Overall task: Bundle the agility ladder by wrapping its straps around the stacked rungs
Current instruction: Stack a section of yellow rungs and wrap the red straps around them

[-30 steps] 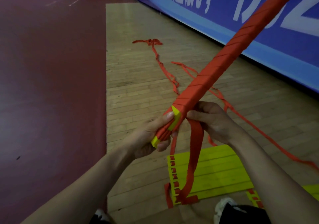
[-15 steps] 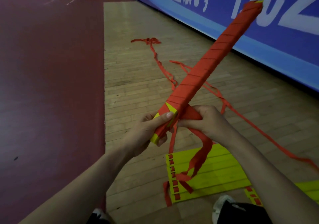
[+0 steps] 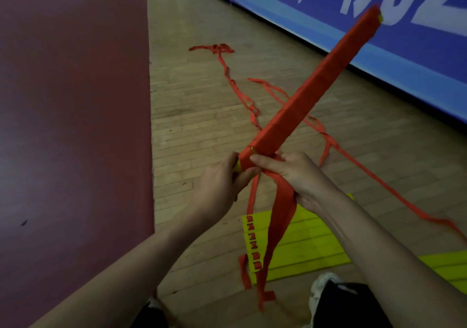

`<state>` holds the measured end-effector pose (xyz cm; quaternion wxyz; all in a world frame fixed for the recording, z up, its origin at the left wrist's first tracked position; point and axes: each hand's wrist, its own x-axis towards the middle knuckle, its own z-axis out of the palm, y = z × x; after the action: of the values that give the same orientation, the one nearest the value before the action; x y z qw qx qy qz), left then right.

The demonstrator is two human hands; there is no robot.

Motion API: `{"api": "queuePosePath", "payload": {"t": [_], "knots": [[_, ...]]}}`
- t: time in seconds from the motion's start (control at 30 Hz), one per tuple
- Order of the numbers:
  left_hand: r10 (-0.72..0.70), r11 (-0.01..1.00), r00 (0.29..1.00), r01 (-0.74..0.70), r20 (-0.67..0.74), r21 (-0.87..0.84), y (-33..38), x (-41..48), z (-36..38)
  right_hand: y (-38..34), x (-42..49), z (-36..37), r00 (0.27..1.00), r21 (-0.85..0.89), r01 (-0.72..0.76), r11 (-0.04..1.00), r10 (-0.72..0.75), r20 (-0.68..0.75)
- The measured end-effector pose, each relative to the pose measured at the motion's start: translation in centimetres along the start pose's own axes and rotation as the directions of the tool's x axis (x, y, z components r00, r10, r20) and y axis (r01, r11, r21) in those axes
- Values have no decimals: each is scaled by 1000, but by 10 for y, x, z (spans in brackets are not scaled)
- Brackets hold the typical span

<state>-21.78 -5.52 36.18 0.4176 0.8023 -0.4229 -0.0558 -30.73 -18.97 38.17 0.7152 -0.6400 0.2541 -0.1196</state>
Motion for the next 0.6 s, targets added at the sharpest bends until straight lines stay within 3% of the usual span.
{"api": "queuePosePath", "payload": {"t": [0.13,0.23,0.33,0.5,0.6], "knots": [[88,973,992,-66,-93,219,-4,-4,6,-4,-1,4,998,-27,-34,999,36,45],[242,907,959,-169,-150,385,-1,-5,10,-11,-3,8,999,15,-43,999,43,-2],[265,877,957,-190,-115,442,3,-5,9,-15,-5,10,996,4,-31,1000,31,-89],[143,964,987,-154,67,218,5,-10,7,-14,-5,7,997,-14,22,1000,-23,-74],[58,994,980,-39,191,-102,7,-8,-3,-16,-8,8,999,21,38,999,-37,-12]]}}
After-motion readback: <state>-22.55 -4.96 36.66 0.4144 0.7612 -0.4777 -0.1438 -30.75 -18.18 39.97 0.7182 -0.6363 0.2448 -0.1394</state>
